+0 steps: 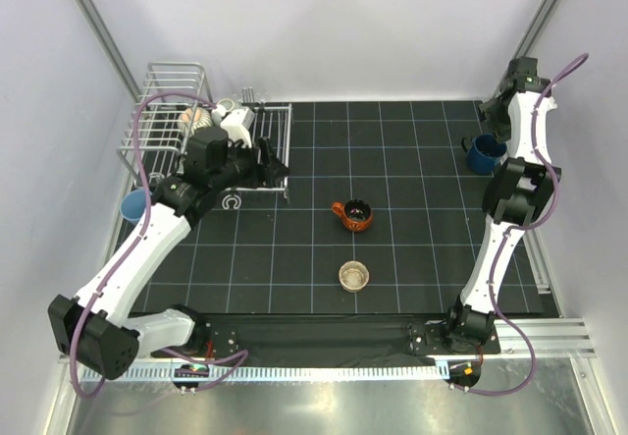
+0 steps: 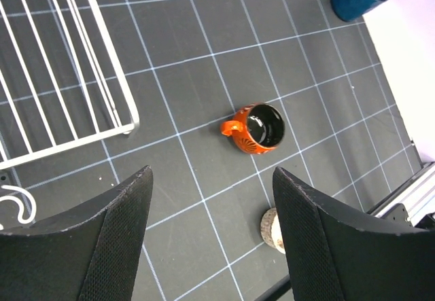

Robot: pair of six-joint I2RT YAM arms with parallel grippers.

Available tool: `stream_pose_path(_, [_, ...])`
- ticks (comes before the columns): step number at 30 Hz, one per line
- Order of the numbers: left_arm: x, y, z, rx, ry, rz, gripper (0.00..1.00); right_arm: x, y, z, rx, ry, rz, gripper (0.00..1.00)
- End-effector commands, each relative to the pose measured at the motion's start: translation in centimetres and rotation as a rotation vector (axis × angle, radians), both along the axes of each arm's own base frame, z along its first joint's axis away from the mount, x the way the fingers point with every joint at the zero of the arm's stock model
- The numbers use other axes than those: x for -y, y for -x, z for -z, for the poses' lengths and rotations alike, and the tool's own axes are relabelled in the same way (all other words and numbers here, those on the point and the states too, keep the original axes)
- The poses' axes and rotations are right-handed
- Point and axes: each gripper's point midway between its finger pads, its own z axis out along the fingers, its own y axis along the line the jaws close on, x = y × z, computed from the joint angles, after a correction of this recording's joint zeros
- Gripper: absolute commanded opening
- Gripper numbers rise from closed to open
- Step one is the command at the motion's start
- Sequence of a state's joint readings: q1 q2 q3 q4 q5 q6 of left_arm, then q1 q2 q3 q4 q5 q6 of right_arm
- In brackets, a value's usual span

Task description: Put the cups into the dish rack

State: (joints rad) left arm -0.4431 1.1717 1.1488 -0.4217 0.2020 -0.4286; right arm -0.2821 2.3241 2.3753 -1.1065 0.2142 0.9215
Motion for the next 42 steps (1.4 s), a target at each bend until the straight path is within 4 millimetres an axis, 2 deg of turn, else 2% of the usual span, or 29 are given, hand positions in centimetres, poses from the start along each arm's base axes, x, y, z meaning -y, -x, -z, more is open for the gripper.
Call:
stream_pose_path(1, [0.4, -1.6, -1.8, 0.044, 0.025, 0.007, 0.69, 1.1, -1.6, -1.2, 0.078, 0.016, 0.041, 0.72])
stream_pose_path(3, [0.6, -2.2, -1.2, 0.016, 0.03, 0.006, 0.69, 1.3, -1.7, -0.3, 0.066, 0.006, 0.049, 0.72])
stream_pose_path(12, [0.4, -4.0, -0.7, -0.023, 0.042, -0.01, 0.68, 1.7, -3.2, 3.7, 0.061, -0.05, 0.085, 0.72])
stream_pose_path(18, [-0.1, -4.9, -1.1, -0.03, 0.044, -0.023, 0.68, 1.3, -2.9, 5.9, 0.023, -0.089, 0.124, 0.64])
stream_pose_path(22, [-0.2, -5.1, -1.2, -0.041, 0.048, -0.024, 0.68, 1.3, -2.9, 6.2, 0.02, -0.094, 0.127, 0.43])
stream_pose_path(24, [-0.3, -5.2, -1.1, -0.049, 0.056, -0.025, 0.68, 1.0, -3.0, 6.0, 0.025, -0.1, 0.119, 0.36])
stream_pose_path(25, [-0.4, -5.1, -1.1, -0.051, 0.056, -0.027, 0.68, 0.8, -3.0, 6.1, 0.024, -0.104, 0.11, 0.27])
stream_pose_path(27, [-0.3, -4.9, -1.2, -0.057, 0.065, -0.02, 0.67, 0.5, -2.9, 5.5, 0.032, -0.113, 0.099, 0.19])
stream_pose_path(28, [-0.3, -4.8, -1.2, -0.057, 0.068, -0.018, 0.68, 0.4, -2.8, 5.5, 0.031, -0.118, 0.085, 0.1])
stream_pose_path(29, [-0.3, -4.7, -1.4, -0.052, 0.071, -0.016, 0.67, 0.3, -3.0, 5.1, 0.043, -0.12, 0.069, 0.04])
stream_pose_path(33, [0.1, -3.6, -1.6, -0.076, 0.113, 0.008, 0.67, -1.7, -3.7, 2.2, 0.103, -0.128, -0.041, 0.04])
stream_pose_path(34, [0.2, -3.3, -1.6, -0.092, 0.13, 0.012, 0.67, -3.0, -3.8, 0.5, 0.135, -0.135, -0.089, 0.04])
stream_pose_path(36, [0.4, -2.6, -2.1, -0.096, 0.158, 0.028, 0.67, -4.1, -4.0, -1.9, 0.182, -0.102, -0.171, 0.04])
stream_pose_path(37, [0.7, -2.1, -2.3, -0.11, 0.183, 0.042, 0.67, -6.6, -3.9, -2.5, 0.201, -0.155, -0.25, 0.04])
stream_pose_path(38, [0.9, -1.7, -2.1, -0.121, 0.197, 0.056, 0.67, -7.5, -3.9, -5.9, 0.275, -0.124, -0.325, 0.04])
stream_pose_path(40, [1.3, -0.6, -3.4, -0.11, 0.262, 0.079, 0.67, -11.0, -3.0, -8.0, 0.309, -0.137, -0.444, 0.04])
stream_pose_path(41, [1.5, 0.0, -2.8, -0.127, 0.277, 0.088, 0.67, -12.3, -2.2, -11.2, 0.368, -0.096, -0.528, 0.04])
stream_pose_path(42, [1.5, 0.4, -3.0, -0.126, 0.3, 0.091, 0.67, -13.6, -1.5, -12.7, 0.397, -0.084, -0.579, 0.04])
